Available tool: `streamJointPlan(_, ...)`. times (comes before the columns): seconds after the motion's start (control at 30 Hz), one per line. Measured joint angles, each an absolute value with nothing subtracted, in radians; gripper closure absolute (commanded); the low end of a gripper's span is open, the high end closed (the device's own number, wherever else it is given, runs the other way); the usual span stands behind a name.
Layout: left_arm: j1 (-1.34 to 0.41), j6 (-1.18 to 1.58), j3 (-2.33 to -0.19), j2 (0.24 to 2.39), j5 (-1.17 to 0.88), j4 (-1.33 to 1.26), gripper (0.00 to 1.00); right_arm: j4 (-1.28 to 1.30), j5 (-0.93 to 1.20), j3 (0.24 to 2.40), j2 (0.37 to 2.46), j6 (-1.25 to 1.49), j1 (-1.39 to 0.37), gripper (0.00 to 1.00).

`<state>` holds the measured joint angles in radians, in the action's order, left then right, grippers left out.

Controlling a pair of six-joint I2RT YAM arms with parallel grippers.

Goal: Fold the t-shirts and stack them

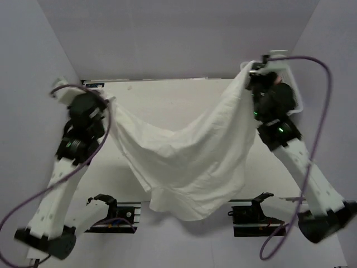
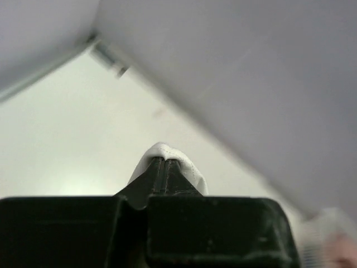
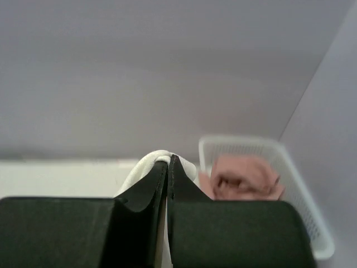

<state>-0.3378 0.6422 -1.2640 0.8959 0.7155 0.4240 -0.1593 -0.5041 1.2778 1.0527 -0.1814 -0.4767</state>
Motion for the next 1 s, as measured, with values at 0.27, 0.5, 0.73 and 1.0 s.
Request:
streamJointPlan(0.27,-0.252,0.817,-1.073,1.428,0.712,0.603,0.01,0.014,-0.516,1.368,1.731,-0.066,-0.418,0.37)
streamJointPlan(0.5,-0.154,0.891,-1.184,1.582,0.651,0.776,0.01,0.234,-0.491,1.507,1.945,0.016,-0.408,0.1)
streamJointPlan(0.73,-0.153,0.847,-1.169,1.528,0.525,0.728,0.01,0.211,-0.266,1.152,1.549,0.154,-0.448,0.1)
streamJointPlan(1.0,-0.152,0.786,-1.169,1.568,0.43,0.654,0.01,0.131,0.076,0.675,1.291,0.348,-0.537,0.1)
